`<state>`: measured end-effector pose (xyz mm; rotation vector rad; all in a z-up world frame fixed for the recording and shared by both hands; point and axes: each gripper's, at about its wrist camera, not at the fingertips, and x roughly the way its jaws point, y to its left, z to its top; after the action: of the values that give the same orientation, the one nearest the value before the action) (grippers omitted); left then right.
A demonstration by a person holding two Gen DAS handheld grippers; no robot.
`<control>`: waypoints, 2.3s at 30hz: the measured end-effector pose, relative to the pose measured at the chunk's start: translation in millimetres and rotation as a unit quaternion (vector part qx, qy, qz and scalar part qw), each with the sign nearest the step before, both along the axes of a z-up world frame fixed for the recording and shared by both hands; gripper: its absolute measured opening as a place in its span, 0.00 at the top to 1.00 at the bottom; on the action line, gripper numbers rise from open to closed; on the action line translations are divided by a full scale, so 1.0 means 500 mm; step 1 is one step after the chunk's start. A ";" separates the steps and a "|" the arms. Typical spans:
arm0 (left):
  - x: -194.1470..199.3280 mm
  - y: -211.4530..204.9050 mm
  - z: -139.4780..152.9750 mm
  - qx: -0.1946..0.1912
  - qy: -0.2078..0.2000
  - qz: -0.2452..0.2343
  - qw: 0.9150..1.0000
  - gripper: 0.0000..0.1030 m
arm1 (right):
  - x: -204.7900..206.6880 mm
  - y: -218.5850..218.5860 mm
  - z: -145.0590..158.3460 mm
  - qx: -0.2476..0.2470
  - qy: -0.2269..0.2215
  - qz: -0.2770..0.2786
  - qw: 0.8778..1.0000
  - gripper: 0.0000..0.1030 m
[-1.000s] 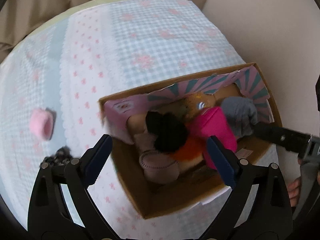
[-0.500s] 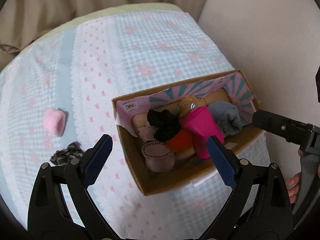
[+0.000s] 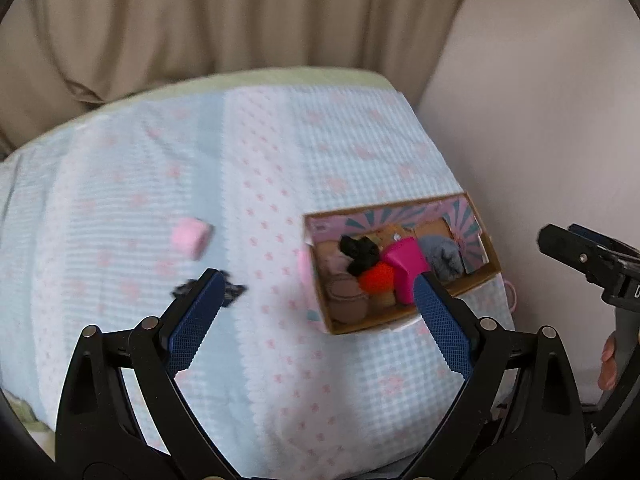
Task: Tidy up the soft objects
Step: 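Lift both tools out of the box and move back to the remaining items, then grasp the pink fuzzy sock with the left tool while the right tool grasps the black scarf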
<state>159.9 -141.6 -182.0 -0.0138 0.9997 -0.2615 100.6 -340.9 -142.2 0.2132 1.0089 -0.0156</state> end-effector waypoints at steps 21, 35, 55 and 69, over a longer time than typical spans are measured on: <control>-0.056 0.272 0.096 0.017 -0.062 0.056 0.996 0.08 | -0.072 0.220 0.088 -0.014 -0.084 0.079 0.993 0.00; 0.171 0.413 -0.082 0.021 0.010 -0.095 0.995 0.08 | 0.003 0.449 -0.117 0.037 -0.031 0.003 0.999 0.00; 0.411 0.308 -0.523 0.007 0.093 -0.174 0.980 0.11 | 0.185 0.565 -0.575 0.125 -0.002 -0.148 0.981 0.11; 0.420 0.324 -0.606 0.006 0.096 -0.170 0.981 0.58 | 0.212 0.597 -0.633 0.011 0.003 -0.130 0.991 0.49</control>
<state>370.1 20.4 -484.8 0.1463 1.1951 -0.5754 206.6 -42.3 -458.9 0.3635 0.9823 -0.2420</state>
